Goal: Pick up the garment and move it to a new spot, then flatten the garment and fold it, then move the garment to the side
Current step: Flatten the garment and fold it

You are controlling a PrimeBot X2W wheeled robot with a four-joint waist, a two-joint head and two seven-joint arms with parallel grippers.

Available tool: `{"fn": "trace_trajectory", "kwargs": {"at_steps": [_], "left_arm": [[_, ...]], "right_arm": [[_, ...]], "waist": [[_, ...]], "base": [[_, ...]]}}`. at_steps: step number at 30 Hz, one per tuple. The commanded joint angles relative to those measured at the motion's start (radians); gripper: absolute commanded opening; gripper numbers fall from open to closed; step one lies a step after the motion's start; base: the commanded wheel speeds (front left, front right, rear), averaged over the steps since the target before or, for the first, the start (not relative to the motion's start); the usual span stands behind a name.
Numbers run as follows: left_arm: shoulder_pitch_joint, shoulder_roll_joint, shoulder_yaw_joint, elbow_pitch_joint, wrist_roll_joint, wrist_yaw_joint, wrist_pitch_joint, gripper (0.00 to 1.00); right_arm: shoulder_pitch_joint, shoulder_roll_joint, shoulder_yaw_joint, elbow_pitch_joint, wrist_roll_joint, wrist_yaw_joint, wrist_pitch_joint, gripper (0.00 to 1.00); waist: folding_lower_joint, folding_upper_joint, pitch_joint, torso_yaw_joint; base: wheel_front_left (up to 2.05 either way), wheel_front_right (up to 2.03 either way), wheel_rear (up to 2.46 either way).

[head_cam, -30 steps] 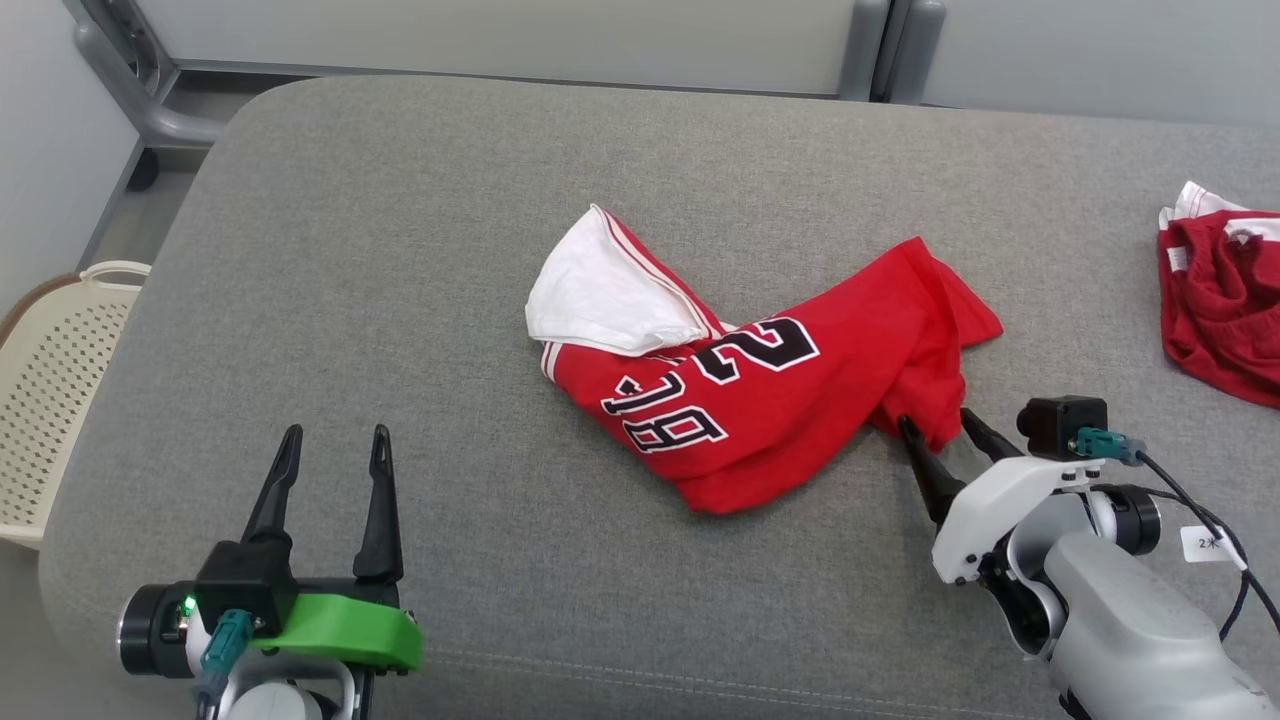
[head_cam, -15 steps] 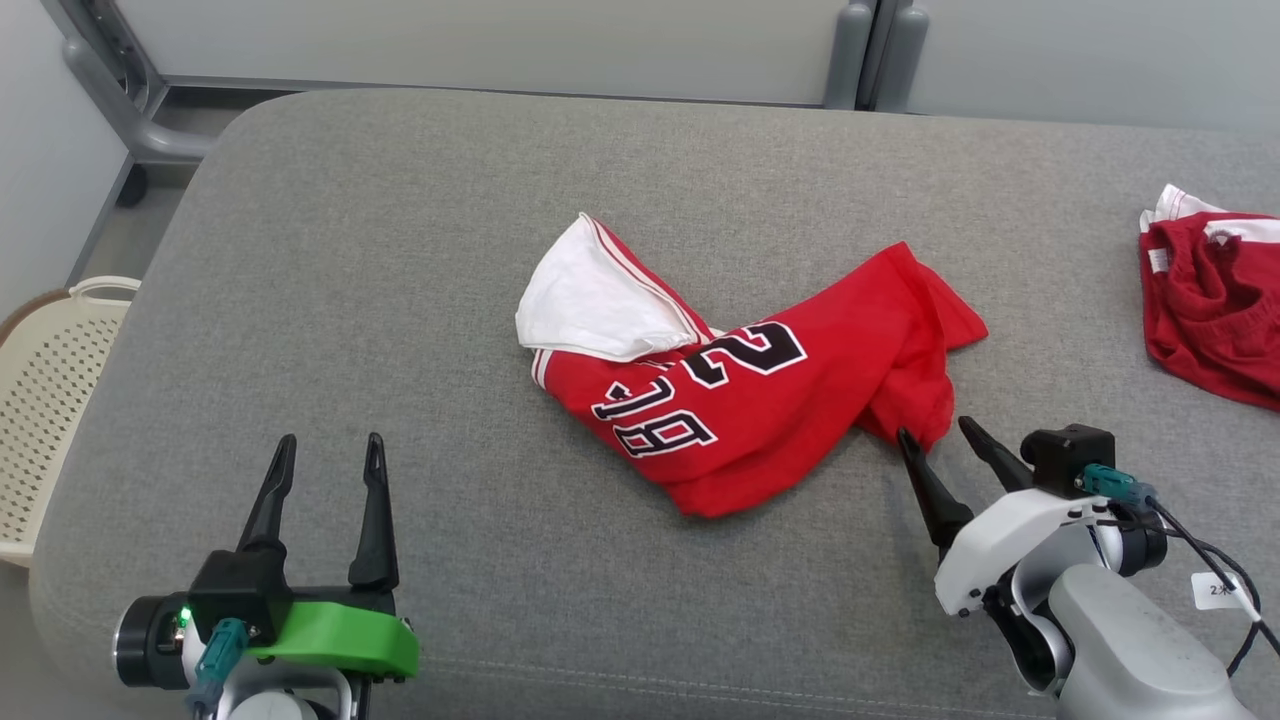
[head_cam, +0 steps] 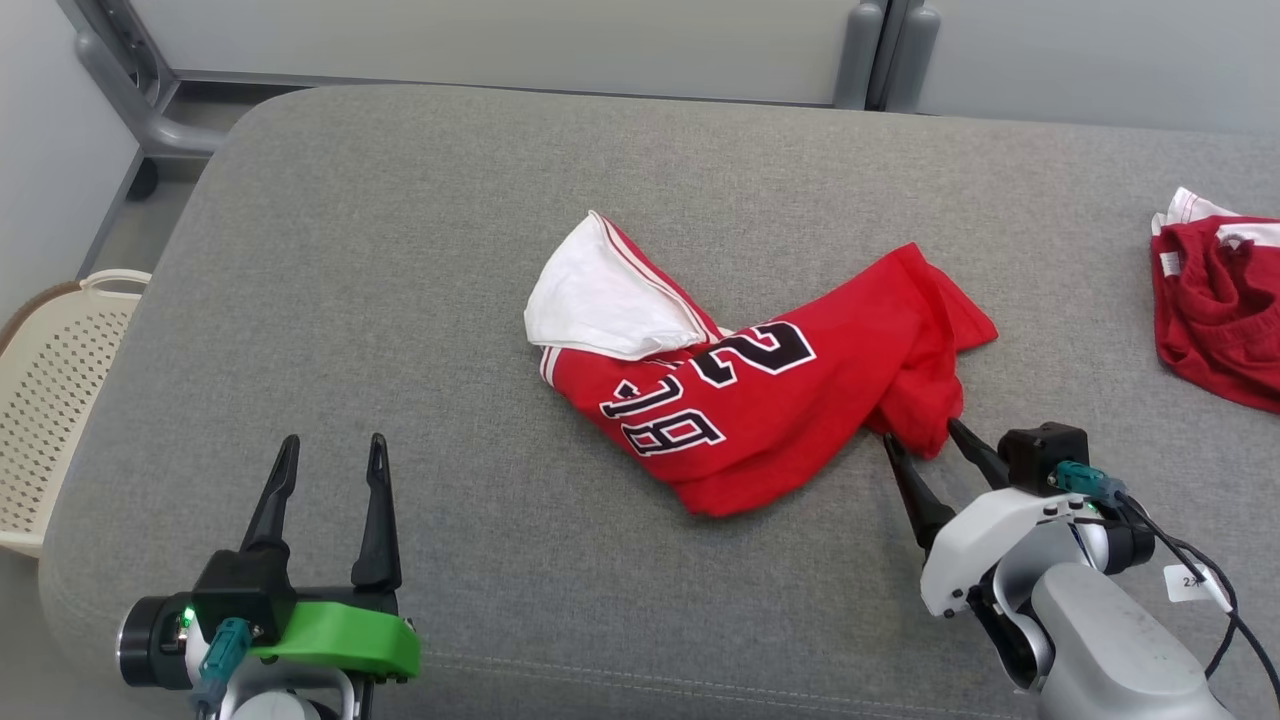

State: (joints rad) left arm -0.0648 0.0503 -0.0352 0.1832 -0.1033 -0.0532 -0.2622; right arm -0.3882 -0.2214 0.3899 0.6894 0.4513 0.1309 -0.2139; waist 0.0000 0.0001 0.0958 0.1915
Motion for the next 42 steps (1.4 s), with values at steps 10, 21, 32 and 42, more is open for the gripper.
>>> {"fn": "trace_trajectory", "kwargs": {"at_steps": [10,21,32,42], "left_arm": [[-0.006,0.001,-0.005,0.01,-0.004,0.001,-0.002,1.0],[0.024,0.001,0.019,0.016,0.012,-0.009,-0.002,1.0],[0.054,0.002,0.035,0.005,0.022,-0.014,-0.002,1.0],[0.061,0.001,0.043,0.0,0.027,-0.018,-0.002,1.0]], "right_arm": [[-0.072,0.03,-0.001,0.108,-0.04,0.0,-0.011,0.0],[-0.044,0.003,0.01,0.003,0.115,0.0,-0.025,0.0],[0.106,-0.21,0.067,-0.434,0.389,0.0,0.138,0.0],[0.249,-0.338,-0.002,-0.718,0.566,0.0,0.259,0.0]], "waist": [[0.0,-0.0001,-0.01,0.008],[0.0,-0.0001,-0.048,-0.037],[0.0,-0.0001,-0.078,-0.097],[0.0,-0.0001,-0.087,-0.112]], "base": [[0.0,0.0,0.0],[0.0,0.0,0.0],[0.0,0.0,0.0],[0.0,0.0,0.0]]}}
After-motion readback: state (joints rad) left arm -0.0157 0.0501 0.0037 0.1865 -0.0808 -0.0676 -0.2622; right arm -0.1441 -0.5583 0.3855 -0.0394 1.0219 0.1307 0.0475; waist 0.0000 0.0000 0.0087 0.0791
